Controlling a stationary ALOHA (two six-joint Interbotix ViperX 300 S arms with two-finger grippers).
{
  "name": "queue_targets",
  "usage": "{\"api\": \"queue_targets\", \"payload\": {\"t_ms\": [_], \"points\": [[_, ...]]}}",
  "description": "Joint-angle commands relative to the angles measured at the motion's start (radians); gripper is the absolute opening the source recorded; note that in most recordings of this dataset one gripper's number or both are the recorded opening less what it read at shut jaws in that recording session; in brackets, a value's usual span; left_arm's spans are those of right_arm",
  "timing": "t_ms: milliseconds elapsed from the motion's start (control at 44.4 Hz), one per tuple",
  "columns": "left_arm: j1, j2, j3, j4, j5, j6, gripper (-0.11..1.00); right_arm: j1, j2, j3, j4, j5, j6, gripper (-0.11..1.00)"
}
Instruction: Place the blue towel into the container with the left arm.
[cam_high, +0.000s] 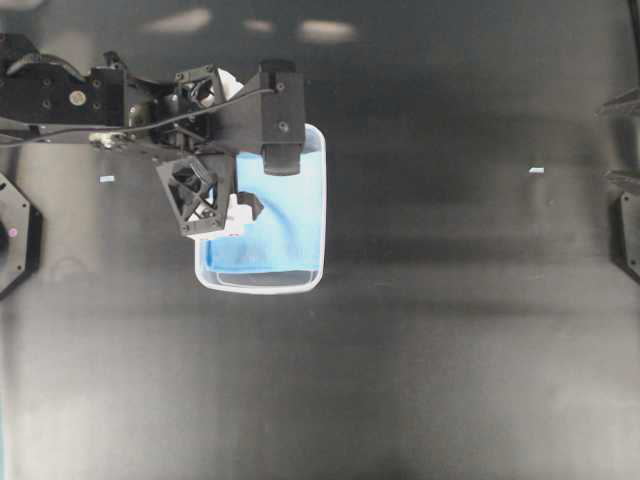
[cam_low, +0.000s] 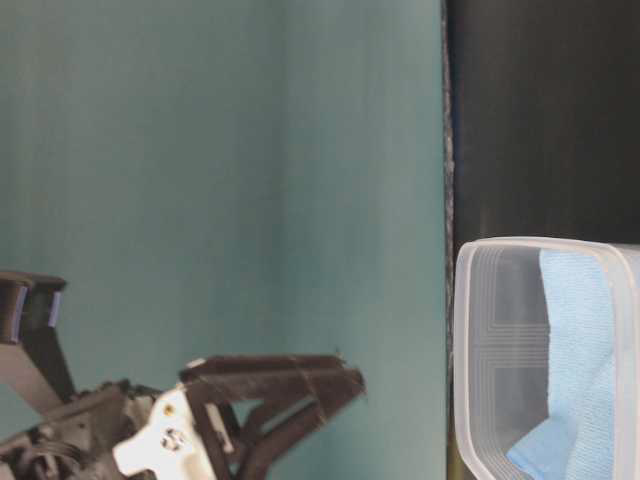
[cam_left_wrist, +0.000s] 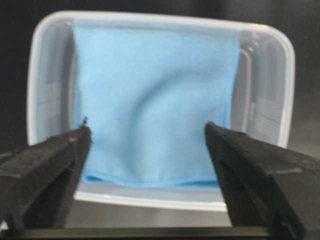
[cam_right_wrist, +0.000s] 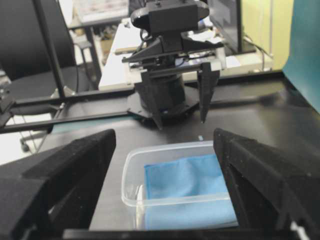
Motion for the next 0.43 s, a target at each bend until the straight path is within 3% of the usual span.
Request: {"api": "queue_targets", "payload": {"t_ms": [0,225,405], "points": [[0.0,-0.04,-0.046,0.003,-0.006,-0.006,0.91,-0.002,0.009,-0.008,0.003,-0.005,0.002,0.76],[-0.018,-0.183,-0.049,0.003,-0.028,-0.026,0.9,-0.002,0.008,-0.006,0.002,-0.002,0.002,0.76],[-0.025,-0.341,0.06,0.003,-0.161,-0.02,0.9,-0.002,0.008,-0.002,0.002,-0.002,0.0,0.76]]}}
